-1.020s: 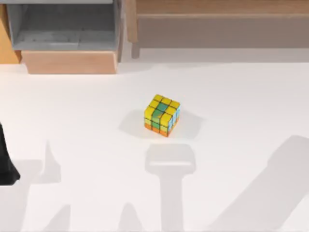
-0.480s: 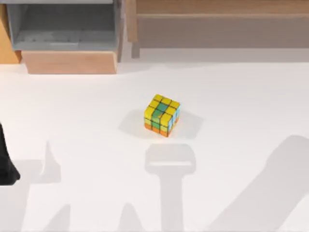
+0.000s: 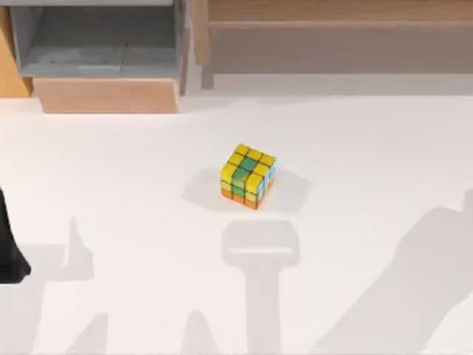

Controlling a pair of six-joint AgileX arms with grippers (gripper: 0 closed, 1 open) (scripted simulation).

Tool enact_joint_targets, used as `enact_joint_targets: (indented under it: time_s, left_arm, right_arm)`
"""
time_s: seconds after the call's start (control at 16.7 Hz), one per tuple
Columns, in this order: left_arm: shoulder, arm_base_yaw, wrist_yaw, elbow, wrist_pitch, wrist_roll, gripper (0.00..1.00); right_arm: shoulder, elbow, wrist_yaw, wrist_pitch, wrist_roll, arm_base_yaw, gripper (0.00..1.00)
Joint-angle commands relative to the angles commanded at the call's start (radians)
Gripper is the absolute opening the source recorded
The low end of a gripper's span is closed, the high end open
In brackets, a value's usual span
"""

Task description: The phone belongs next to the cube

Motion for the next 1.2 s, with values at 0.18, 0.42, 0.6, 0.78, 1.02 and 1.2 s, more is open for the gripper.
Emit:
enact_joint_targets:
  time_s: [0.18, 0.42, 0.6, 0.78, 1.02, 1.2]
  left_arm:
    - [0.0, 0.0, 0.0, 0.0, 0.0, 0.0, 1.0]
    - [0.0, 0.0, 0.0, 0.0, 0.0, 0.0, 1.0]
    - [0.0, 0.0, 0.0, 0.0, 0.0, 0.0, 1.0]
    - [0.0, 0.0, 0.0, 0.0, 0.0, 0.0, 1.0]
    - [0.0, 0.0, 0.0, 0.0, 0.0, 0.0, 1.0]
    - [0.0, 0.0, 0.0, 0.0, 0.0, 0.0, 1.0]
  right_arm:
    - [-0.034, 0.037, 0.001, -0.011, 0.022, 0.015, 0.0]
    - [-0.058, 0.101, -0.007, -0.047, 0.102, 0.075, 0.0]
    - [-0.049, 0.148, -0.018, -0.088, 0.19, 0.146, 0.0]
    - [-0.022, 0.193, -0.03, -0.137, 0.295, 0.232, 0.0]
    - [0.036, 0.252, -0.044, -0.209, 0.454, 0.361, 0.0]
    - [0.084, 0.298, -0.048, -0.261, 0.578, 0.462, 0.0]
